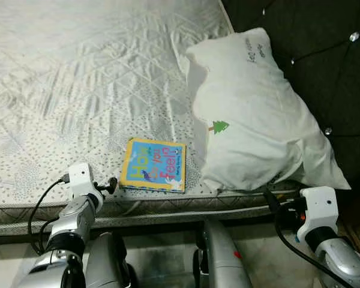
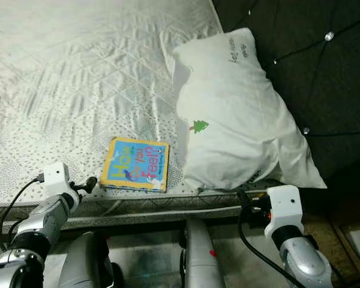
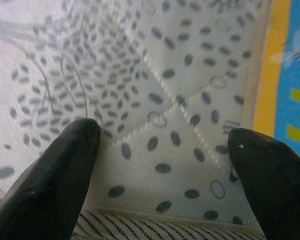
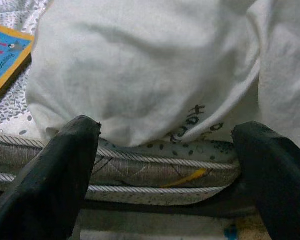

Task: Clean up the room

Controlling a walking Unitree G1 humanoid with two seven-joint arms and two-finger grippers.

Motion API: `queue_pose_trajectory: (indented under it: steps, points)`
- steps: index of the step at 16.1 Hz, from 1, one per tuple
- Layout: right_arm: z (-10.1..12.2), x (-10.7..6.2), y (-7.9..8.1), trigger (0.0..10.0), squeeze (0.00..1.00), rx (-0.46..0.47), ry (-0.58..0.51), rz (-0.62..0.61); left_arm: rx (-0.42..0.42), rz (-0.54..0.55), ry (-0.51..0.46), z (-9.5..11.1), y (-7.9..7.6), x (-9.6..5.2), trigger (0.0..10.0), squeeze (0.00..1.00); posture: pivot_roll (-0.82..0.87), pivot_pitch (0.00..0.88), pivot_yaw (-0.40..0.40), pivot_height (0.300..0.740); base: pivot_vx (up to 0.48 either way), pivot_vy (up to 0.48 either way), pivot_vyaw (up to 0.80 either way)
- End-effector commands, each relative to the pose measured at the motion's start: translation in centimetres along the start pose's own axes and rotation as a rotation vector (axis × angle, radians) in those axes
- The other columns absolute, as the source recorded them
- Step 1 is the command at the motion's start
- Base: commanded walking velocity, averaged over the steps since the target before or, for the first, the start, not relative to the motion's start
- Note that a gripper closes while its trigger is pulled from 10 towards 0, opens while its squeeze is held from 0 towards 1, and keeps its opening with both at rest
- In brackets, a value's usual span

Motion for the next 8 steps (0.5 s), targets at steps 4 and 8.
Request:
queue_pose_trajectory:
  steps: [4, 8]
  points:
    - [-0.19, -0.58, -0.74, 10.0, 0.0, -0.005, 0.02, -0.014, -0.038, 0.043, 0.028, -0.92, 0.89, -0.03, 10.0, 0.0, -0.31, 0.281, -0.058, 0.603, 0.0, 0.0, 0.0]
    - [-0.05, -0.47, -0.9, 10.0, 0.0, -0.003, 0.025, -0.015, -0.041, 0.045, 0.038, -1.3, 1.02, 0.01, 10.0, 0.0, -0.31, 0.282, -0.059, 0.603, 0.0, 0.0, 0.0]
Point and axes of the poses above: a point about 5 cm out from each wrist's last joint towards the gripper, its own x axis pointing out of the wrist towards the gripper, its own z axis along the axis of the wrist's last joint, y = z × x, the point moved 5 cm from there along x, pointing out of the wrist towards the gripper, and after that the axes turned 15 degrees about -x, right-handed, at the moved point
